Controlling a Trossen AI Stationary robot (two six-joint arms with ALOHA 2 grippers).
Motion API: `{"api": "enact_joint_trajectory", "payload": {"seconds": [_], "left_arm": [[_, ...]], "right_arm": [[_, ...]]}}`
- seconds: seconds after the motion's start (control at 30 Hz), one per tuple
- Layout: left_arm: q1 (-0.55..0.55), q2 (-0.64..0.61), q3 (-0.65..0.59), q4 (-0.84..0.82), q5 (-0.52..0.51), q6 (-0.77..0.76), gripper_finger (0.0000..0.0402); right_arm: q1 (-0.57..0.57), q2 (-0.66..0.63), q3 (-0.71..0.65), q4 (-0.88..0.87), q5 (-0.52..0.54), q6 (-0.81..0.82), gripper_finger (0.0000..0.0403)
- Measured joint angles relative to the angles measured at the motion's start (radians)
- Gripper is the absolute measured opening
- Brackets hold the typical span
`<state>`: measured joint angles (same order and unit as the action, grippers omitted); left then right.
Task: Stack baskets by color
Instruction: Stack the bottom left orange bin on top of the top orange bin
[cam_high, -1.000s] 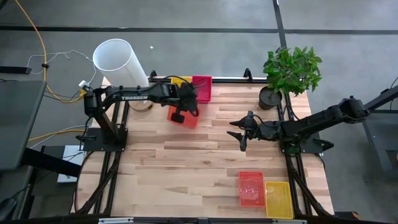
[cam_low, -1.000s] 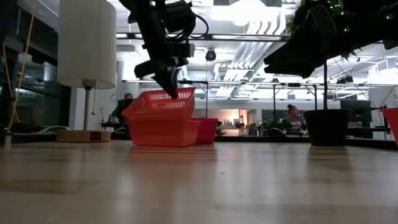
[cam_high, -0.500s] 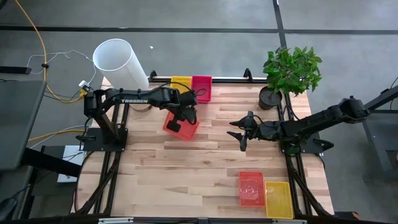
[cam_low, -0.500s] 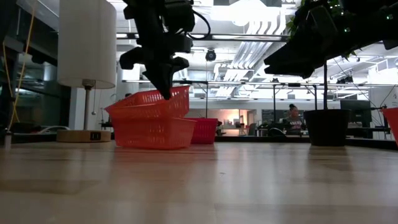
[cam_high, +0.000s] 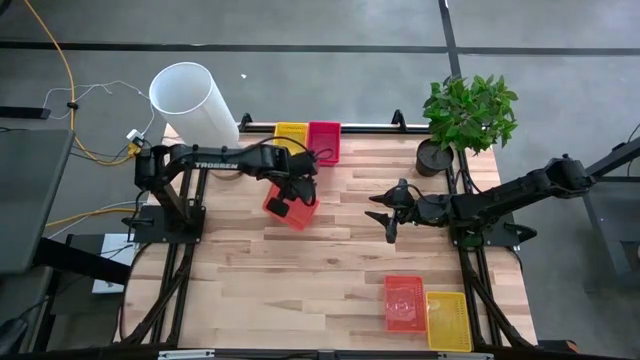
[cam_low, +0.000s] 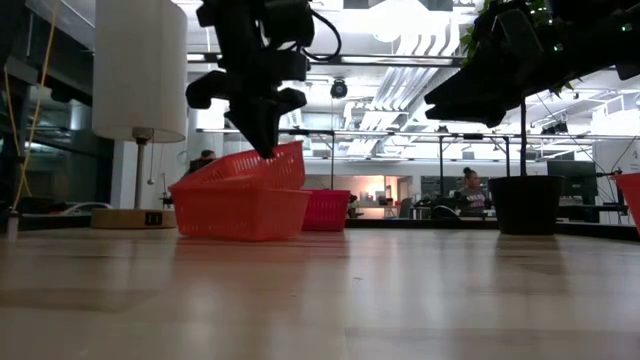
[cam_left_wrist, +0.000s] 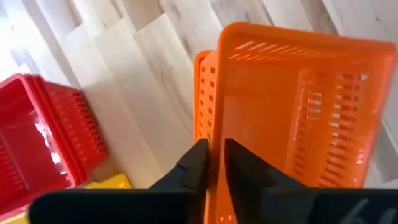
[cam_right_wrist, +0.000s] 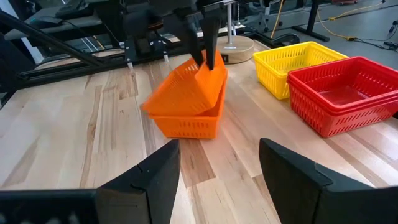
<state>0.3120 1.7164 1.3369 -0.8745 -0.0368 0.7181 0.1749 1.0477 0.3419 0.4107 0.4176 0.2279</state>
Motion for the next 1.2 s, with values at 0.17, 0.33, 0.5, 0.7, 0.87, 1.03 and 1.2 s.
{"api": "enact_joint_trajectory", "payload": {"seconds": [0.17, 0.33, 0.5, 0.7, 0.87, 1.03, 1.2], "left_arm": [[-0.018, 0.000, 0.000, 0.001, -0.006, 0.000, 0.0101], [-0.040, 0.000, 0.000, 0.002, -0.108, -0.018, 0.0154], [-0.054, 0.000, 0.060, -0.041, -0.223, -0.062, 0.0195], [-0.052, -0.043, 0.100, -0.035, -0.150, -0.243, 0.0206], [-0.042, -0.112, 0.067, 0.115, 0.000, -0.395, 0.0179], [-0.070, -0.249, -0.182, 0.471, -0.015, -0.499, 0.0151], [-0.123, -0.387, -0.496, 0.900, -0.165, -0.647, 0.0137]], "right_arm": [[0.000, 0.000, 0.000, 0.000, 0.001, 0.000, 0.0206], [0.000, 0.000, 0.000, 0.000, 0.001, 0.003, 0.0206], [0.000, 0.000, 0.000, 0.000, 0.001, 0.003, 0.0206], [0.000, 0.000, 0.000, -0.007, 0.001, 0.002, 0.0206], [0.000, 0.000, 0.000, -0.022, 0.001, 0.000, 0.0206], [0.000, 0.000, 0.000, -0.040, 0.001, 0.000, 0.0206], [0.000, 0.000, 0.000, -0.046, 0.001, -0.005, 0.0206]]}}
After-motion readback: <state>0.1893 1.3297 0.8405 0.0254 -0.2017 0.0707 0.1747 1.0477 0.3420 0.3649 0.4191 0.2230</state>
